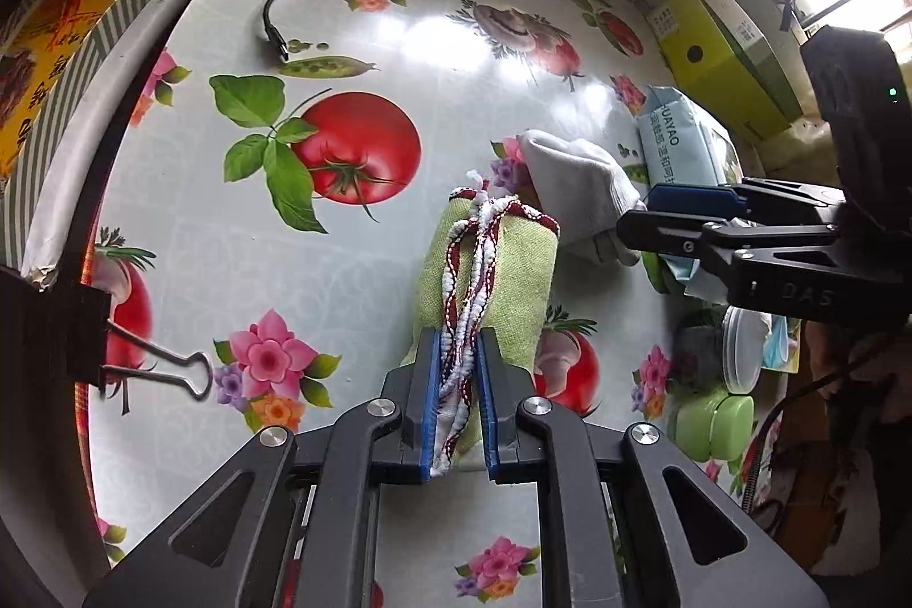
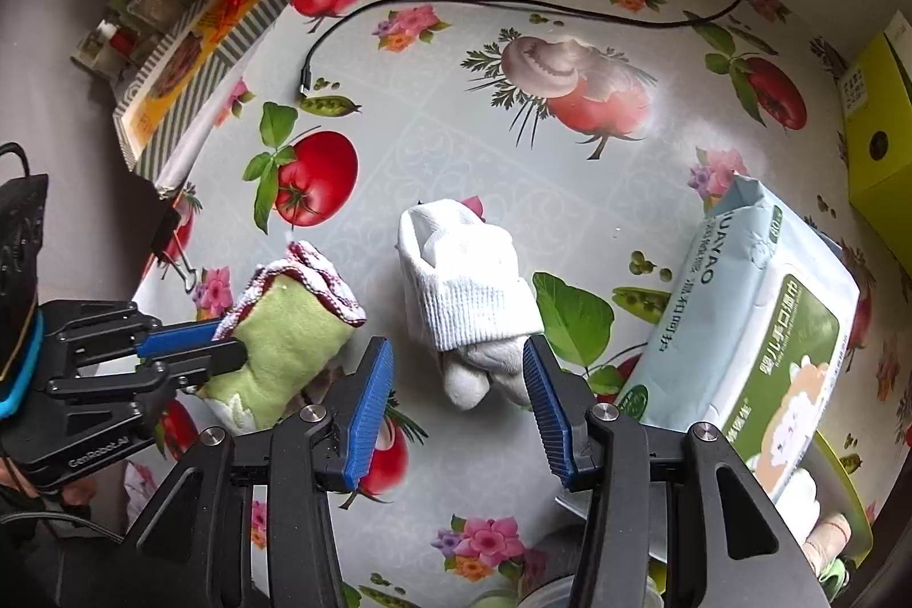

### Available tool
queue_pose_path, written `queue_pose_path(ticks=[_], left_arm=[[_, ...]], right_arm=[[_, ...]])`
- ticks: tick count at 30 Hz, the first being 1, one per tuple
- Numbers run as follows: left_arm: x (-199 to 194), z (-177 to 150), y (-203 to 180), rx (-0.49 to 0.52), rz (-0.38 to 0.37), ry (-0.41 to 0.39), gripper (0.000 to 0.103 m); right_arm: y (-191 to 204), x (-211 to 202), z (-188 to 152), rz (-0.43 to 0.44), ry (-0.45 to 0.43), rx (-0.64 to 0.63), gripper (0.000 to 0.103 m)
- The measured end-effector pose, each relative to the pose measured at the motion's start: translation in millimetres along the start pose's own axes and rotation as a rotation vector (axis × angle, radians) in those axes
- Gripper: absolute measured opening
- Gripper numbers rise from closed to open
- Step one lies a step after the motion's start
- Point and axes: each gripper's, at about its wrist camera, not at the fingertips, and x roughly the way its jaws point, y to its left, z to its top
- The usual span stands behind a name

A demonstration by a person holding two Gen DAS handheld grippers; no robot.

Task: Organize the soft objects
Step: 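Grasp the white glove with the right gripper, then lift the white glove with the right gripper while the left gripper lifts the pouch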

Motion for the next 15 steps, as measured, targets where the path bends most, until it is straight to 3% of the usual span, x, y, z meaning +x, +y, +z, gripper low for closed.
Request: queue_pose_path(ticks=[6,7,9,11,15], left_arm=[[-2,4,6,-0.021,0.004,-0.005,0.013],[-2,4,6,-0.023,0.003,-0.004,0.013],[-2,5,4,-0.023,0.004,-0.002,0.013],[-2,5,2,-0.019,0.004,0.000,0.013],[-1,8,-2,-0.016,0.001,0.002,0.013]], right_arm=[[-5,20,9,-0.008,0.053,0.028,0.047],[-7,21,9,-0.007,0.052,0.038,0.044],[-9,19,9,-0.006,0.044,0.053,0.026],[-10,14,7,0.004,0.027,0.062,0.019],[-10,0,1,0.011,-0.014,0.077,0.014]])
